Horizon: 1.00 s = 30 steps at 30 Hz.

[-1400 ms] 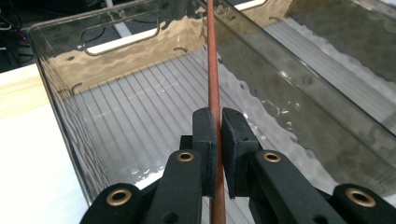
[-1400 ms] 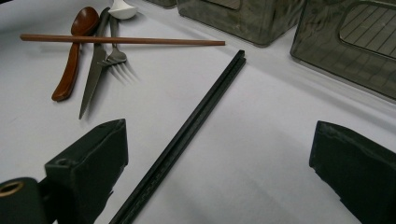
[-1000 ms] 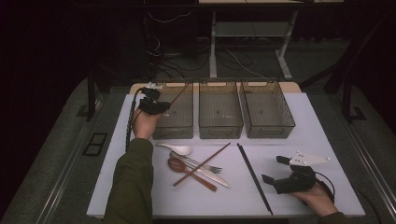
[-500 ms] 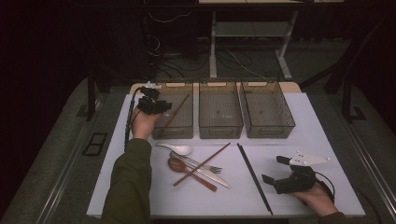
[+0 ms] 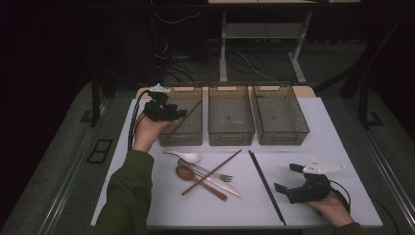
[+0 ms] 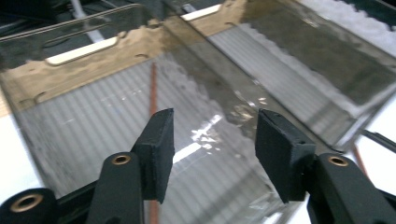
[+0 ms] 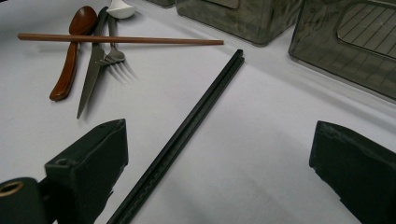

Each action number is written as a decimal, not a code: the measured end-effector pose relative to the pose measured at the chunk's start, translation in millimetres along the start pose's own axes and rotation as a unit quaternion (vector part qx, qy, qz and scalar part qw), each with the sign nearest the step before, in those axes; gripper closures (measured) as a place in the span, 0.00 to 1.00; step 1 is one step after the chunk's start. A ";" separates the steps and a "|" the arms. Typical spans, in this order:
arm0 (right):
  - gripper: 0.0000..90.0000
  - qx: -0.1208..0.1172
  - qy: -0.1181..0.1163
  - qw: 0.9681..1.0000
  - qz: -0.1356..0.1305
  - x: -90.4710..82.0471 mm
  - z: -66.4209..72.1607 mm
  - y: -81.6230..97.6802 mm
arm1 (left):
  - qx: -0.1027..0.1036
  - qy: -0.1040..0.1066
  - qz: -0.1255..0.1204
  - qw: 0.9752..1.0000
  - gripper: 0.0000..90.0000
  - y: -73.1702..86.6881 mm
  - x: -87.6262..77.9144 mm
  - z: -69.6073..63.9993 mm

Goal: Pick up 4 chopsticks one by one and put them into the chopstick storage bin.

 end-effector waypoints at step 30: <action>0.04 0.007 -0.004 1.000 0.003 1.5 2.4 0.8 | 0.072 0.077 -0.029 0.994 0.37 34.7 -18.6 -109.1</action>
Point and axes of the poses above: each handheld gripper's, and its own axes: x roughly forward along the jaws, y roughly out of its underside, z roughly to its left, the point moved 10 cm from there along x, roughly forward along the jaws, and after that the axes turned 1 degree about y, right-handed, at the moved point
